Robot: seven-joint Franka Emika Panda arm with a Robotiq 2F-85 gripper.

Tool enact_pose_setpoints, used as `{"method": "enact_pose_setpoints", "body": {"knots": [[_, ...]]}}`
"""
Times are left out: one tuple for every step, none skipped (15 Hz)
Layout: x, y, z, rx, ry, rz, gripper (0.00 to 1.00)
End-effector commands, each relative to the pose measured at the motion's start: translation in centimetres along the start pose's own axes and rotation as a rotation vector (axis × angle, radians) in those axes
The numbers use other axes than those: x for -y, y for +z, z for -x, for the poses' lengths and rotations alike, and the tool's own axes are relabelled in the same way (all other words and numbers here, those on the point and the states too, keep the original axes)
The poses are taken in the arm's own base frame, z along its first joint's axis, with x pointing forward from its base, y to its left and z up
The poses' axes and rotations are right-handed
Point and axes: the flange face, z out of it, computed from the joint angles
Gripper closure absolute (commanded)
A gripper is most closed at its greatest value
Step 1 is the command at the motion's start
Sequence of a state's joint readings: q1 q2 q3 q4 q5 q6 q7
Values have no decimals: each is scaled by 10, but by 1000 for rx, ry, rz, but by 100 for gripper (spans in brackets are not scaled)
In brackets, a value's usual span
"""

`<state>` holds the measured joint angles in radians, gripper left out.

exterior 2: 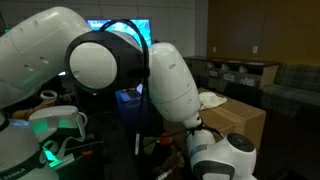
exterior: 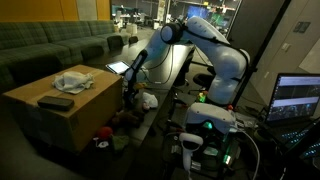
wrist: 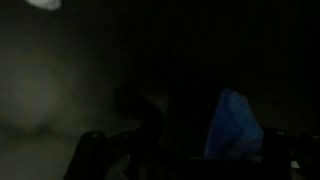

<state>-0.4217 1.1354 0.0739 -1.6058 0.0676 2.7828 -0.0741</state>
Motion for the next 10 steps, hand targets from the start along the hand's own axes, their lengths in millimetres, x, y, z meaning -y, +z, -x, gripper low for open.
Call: {"method": "enact_pose_setpoints", "body": {"knots": [[-5,10,-9,-5,12,-30,57],[-5,10,-9,-5,15,-34,64],[-5,9,-10,-7,20,-38,72],[-4,8,-10,-8,21,-41,79],[-3,7,-10,-9,21,-43,85],[-3,6,-10,-11,21,-42,94],[-3,4,-11,-12,20,-39,98],[-3,1,-10,-11,17,-42,99],[-2,-1,-10,-12,18,-36,97],[-2,-7,-8,-14,16,-33,96]]}}
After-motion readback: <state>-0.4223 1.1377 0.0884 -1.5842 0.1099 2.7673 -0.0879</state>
